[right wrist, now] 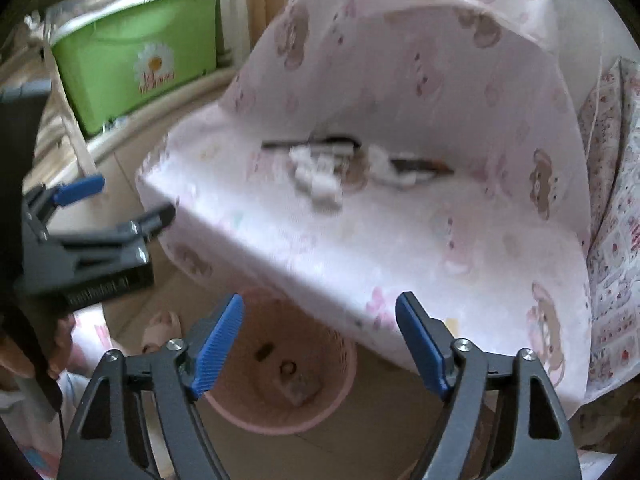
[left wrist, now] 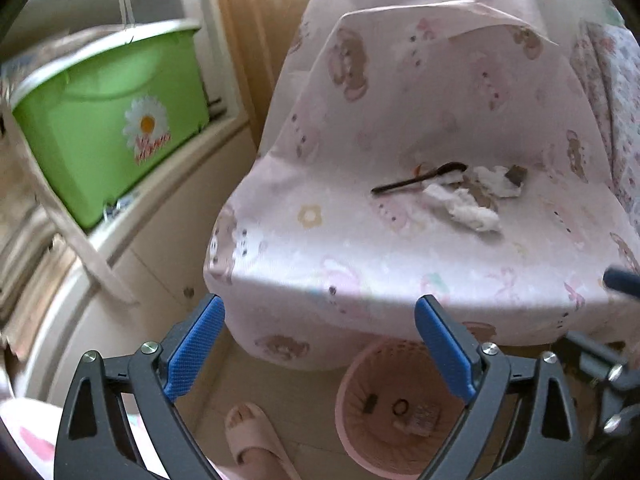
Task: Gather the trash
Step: 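Raise both open tools back toward the chair seat, then grasp the crumpled white tissue with the left tool while the right tool closes beside the black-orange strip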
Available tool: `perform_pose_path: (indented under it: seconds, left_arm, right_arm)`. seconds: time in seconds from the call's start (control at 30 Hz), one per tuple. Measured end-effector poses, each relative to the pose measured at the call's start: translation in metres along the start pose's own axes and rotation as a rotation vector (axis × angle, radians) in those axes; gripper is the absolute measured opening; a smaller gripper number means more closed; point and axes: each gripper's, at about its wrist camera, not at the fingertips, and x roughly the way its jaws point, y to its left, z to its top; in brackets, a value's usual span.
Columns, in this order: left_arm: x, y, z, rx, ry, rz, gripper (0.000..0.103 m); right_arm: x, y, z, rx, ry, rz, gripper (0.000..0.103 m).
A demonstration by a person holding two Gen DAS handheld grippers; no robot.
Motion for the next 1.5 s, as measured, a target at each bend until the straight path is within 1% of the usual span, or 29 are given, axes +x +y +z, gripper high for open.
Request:
perform_pose_path:
  seconds: [0.07,0.1,0.17,0.2,0.23,0.27,0.33,0.4,0.43,0.5,0.57,0.63,0.73,0.83,0.87,0.93,0.97,1.07,1.17,1.27,1.37,1.43,1.5]
  left_arm:
    - [0.001,-0.003,0.004,0.006,0.010,-0.017,0.095]
    - [0.002,-0.002,0.007,-0.012,0.021,-0.066,0.095]
    - [0.003,0.001,0.014,-0.078,0.048,-0.215,0.095]
    - [0.002,0.002,0.019,-0.107,0.048,-0.252,0.095]
    - [0.000,0.001,0.024,-0.115,0.032,-0.243,0.095]
    - [-0.003,0.000,0.030,-0.105,0.004,-0.217,0.095]
    - [-0.012,0.001,0.043,-0.101,-0.067,-0.191,0.095]
    - [-0.017,0.007,0.059,-0.132,-0.095,-0.218,0.096]
    - [-0.017,0.010,0.067,-0.148,-0.100,-0.231,0.097]
    - [-0.015,0.012,0.085,-0.151,-0.092,-0.220,0.098]
    - [-0.006,0.010,0.102,-0.111,-0.076,-0.207,0.098]
    - [0.002,0.007,0.111,-0.072,-0.074,-0.189,0.098]
    - [0.015,0.004,0.107,-0.056,-0.058,-0.187,0.090]
    - [0.031,0.002,0.090,-0.080,-0.019,-0.198,0.090]
    - [0.035,0.002,0.086,-0.089,-0.017,-0.193,0.089]
    - [0.041,0.000,0.078,-0.089,-0.020,-0.176,0.083]
    - [0.044,-0.003,0.076,-0.072,-0.019,-0.173,0.081]
    - [0.053,-0.013,0.071,-0.017,-0.012,-0.171,0.081]
    - [0.059,-0.027,0.066,0.025,0.004,-0.208,0.081]
    - [0.058,-0.042,0.066,0.041,0.006,-0.260,0.079]
    - [0.058,-0.060,0.068,0.067,0.006,-0.270,0.079]
    - [0.061,-0.071,0.069,0.079,0.015,-0.272,0.079]
    - [0.065,-0.079,0.070,0.079,0.038,-0.302,0.079]
  right_arm:
    - [-0.005,-0.007,0.008,0.018,-0.033,-0.033,0.081]
    - [-0.004,-0.013,0.012,0.023,-0.040,-0.044,0.082]
    - [-0.005,-0.023,0.018,0.035,-0.051,-0.079,0.082]
    - [-0.005,-0.029,0.022,0.044,-0.061,-0.098,0.082]
    - [-0.005,-0.034,0.027,0.054,-0.069,-0.110,0.082]
    - [-0.005,-0.038,0.031,0.066,-0.074,-0.118,0.082]
    - [-0.007,-0.050,0.040,0.096,-0.087,-0.134,0.082]
    - [-0.013,-0.062,0.050,0.117,-0.115,-0.163,0.081]
    - [-0.016,-0.068,0.057,0.121,-0.125,-0.169,0.082]
    - [-0.019,-0.080,0.072,0.123,-0.133,-0.162,0.081]
    - [-0.022,-0.093,0.088,0.130,-0.135,-0.141,0.081]
    - [-0.023,-0.109,0.102,0.151,-0.142,-0.143,0.081]
    - [-0.021,-0.130,0.111,0.172,-0.151,-0.187,0.081]
    - [-0.009,-0.151,0.102,0.210,-0.135,-0.228,0.082]
    - [-0.004,-0.157,0.098,0.226,-0.122,-0.228,0.081]
    - [0.008,-0.169,0.094,0.272,-0.079,-0.214,0.082]
    - [0.011,-0.173,0.092,0.290,-0.066,-0.199,0.081]
    - [0.017,-0.180,0.089,0.320,-0.050,-0.186,0.081]
    - [0.019,-0.179,0.086,0.311,-0.046,-0.197,0.081]
    - [0.020,-0.177,0.085,0.297,-0.043,-0.220,0.081]
    - [0.021,-0.178,0.085,0.304,-0.036,-0.204,0.081]
    - [0.023,-0.178,0.084,0.304,-0.029,-0.214,0.081]
    - [0.026,-0.179,0.083,0.306,-0.018,-0.221,0.082]
